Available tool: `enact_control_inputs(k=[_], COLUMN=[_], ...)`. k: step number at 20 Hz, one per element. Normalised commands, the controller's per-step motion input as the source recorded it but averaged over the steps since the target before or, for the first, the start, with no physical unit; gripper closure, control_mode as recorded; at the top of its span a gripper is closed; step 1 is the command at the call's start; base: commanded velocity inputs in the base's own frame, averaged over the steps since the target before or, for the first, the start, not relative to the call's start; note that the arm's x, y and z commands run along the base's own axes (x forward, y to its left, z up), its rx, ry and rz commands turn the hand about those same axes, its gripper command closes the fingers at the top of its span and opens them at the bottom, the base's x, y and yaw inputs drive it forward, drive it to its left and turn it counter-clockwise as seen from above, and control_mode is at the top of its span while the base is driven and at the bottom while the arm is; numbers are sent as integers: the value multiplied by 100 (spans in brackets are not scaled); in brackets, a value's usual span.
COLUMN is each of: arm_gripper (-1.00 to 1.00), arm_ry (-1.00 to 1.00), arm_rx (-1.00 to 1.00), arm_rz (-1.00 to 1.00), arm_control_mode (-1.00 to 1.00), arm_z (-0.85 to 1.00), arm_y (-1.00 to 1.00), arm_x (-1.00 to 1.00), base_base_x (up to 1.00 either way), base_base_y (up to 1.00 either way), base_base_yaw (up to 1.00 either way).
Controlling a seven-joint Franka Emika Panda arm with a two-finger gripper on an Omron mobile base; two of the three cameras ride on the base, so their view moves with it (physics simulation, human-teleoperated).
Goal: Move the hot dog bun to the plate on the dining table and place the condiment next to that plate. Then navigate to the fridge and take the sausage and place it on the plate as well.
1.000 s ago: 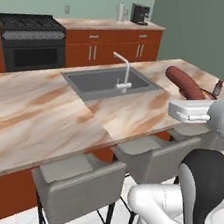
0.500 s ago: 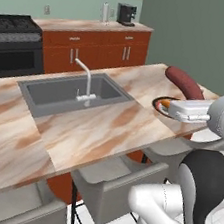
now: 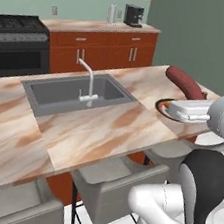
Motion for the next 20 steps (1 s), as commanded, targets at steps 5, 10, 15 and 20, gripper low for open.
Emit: enact_control_inputs(k=[5, 10, 15, 20], arm_gripper=[100, 100, 100, 100], arm_ry=[0, 0, 0, 0], arm_rx=[0, 0, 0, 0], arm_rz=[0, 0, 0, 0], arm_control_mode=[100, 100, 100, 100], arm_z=[0, 0, 0, 0], arm_y=[0, 0, 0, 0], arm_x=[0, 0, 0, 0], base_base_x=[51, 0, 7, 52], base_base_y=[-100, -100, -100, -100], base_base_yaw=[4, 0, 0, 8])
